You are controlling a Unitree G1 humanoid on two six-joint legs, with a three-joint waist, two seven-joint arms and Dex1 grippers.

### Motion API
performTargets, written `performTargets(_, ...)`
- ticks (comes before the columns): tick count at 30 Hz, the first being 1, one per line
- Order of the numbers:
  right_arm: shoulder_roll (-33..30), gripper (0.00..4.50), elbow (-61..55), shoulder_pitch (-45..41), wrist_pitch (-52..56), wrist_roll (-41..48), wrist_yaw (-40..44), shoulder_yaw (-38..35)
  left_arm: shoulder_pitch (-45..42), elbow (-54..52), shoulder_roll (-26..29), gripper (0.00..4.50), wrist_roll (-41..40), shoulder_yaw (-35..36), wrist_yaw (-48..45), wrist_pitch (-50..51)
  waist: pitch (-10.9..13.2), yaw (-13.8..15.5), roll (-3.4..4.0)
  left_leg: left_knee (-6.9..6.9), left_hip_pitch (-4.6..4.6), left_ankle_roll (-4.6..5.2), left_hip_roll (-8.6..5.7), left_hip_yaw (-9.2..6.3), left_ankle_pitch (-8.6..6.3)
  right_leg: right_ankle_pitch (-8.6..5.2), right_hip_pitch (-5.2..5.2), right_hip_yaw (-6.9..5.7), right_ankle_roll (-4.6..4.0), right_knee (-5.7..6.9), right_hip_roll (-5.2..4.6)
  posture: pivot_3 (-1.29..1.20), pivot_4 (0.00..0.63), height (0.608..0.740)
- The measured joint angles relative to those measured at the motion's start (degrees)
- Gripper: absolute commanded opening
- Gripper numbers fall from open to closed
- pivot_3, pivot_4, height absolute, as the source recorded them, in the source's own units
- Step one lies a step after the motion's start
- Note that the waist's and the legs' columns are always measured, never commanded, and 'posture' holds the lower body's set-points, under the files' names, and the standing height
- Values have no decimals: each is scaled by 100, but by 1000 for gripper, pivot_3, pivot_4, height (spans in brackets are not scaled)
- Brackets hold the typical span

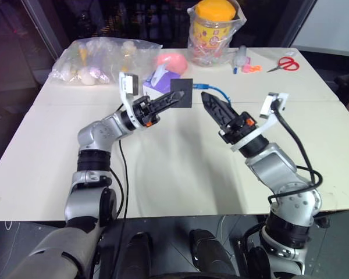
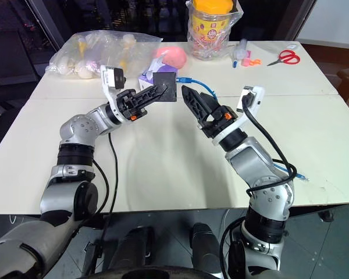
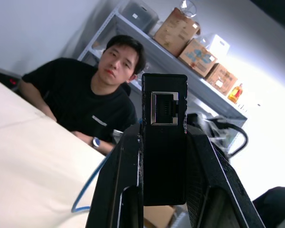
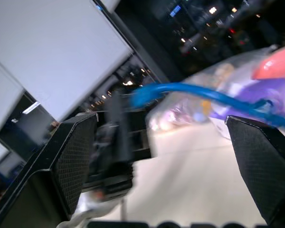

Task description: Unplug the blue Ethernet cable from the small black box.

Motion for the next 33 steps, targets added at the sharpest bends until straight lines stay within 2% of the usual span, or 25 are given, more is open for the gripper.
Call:
performTargets(14,-256,4470,482,-264,-458,-7,201,313,284,-493,-70,503,-302,-122,446,199,0,5,0,-1,-4,0,-1,1,0,-1,0,0,-1,-7,0,0,150,740)
performTargets(17,-267,3575,505,-293,-491,2,226,345,285,-494,-66,503,-370,-130,451,199,0,5,0,-2,-4,0,-1,0,0,-1,0,0,-1,-10,0,0,150,740)
performTargets(24,-244,27,543,-324,-571,126,367,492,304,-446,-33,503,-402,-162,529,174,0,5,0,-2,-6,0,-1,0,0,-1,0,-1,-1,-14,0,0,150,740)
performTargets(33,-81,27,671,-355,-750,390,299,488,305,-391,-60,503,-621,-94,630,160,0,5,0,-2,-9,0,0,1,0,-1,-1,-1,-1,-20,-1,0,150,740)
